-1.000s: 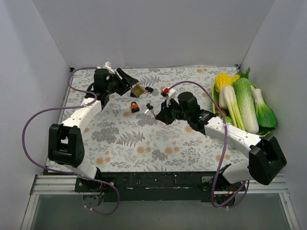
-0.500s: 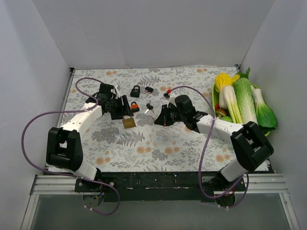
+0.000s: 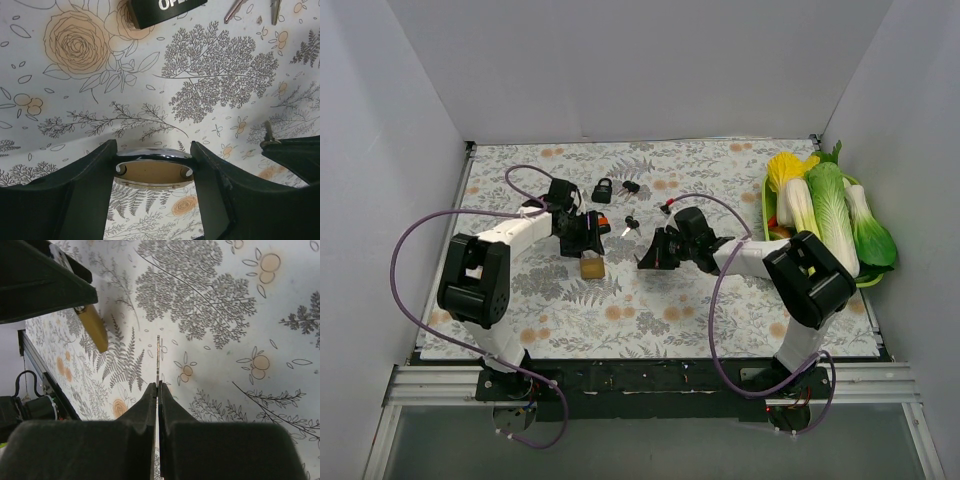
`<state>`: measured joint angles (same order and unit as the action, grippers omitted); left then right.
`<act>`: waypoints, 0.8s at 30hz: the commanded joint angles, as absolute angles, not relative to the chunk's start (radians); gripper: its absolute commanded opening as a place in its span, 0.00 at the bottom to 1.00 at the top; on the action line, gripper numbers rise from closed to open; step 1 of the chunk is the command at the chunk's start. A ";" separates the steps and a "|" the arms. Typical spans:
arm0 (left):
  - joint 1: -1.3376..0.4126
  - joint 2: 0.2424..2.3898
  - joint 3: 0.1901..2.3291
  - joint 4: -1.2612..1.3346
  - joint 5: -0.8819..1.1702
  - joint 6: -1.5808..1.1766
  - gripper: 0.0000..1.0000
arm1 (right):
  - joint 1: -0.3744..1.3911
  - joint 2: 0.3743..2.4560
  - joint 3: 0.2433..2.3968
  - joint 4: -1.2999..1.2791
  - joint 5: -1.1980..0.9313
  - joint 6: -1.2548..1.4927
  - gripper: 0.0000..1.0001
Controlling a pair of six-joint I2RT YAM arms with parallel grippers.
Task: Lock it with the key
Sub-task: Place the lock at the center of the board.
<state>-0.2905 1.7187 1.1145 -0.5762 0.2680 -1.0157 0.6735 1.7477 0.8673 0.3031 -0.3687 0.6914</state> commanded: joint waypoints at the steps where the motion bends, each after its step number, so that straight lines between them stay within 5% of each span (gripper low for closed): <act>1: -0.319 1.744 1.160 -0.540 0.250 -1.014 0.00 | 0.667 1.799 0.884 0.357 -0.367 0.784 0.01; 17: -0.334 1.856 1.166 -0.503 0.227 -1.086 0.00 | 0.669 1.934 0.940 0.333 -0.341 0.888 0.01; 24: -0.339 1.865 1.172 -0.517 0.209 -1.086 0.07 | 0.669 1.936 0.945 0.299 -0.328 0.897 0.32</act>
<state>-0.3290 1.8271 1.1614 -0.5194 0.2348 -1.0824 0.6678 1.9198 0.9279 0.3408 -0.3668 0.8951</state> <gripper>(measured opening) 0.563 0.229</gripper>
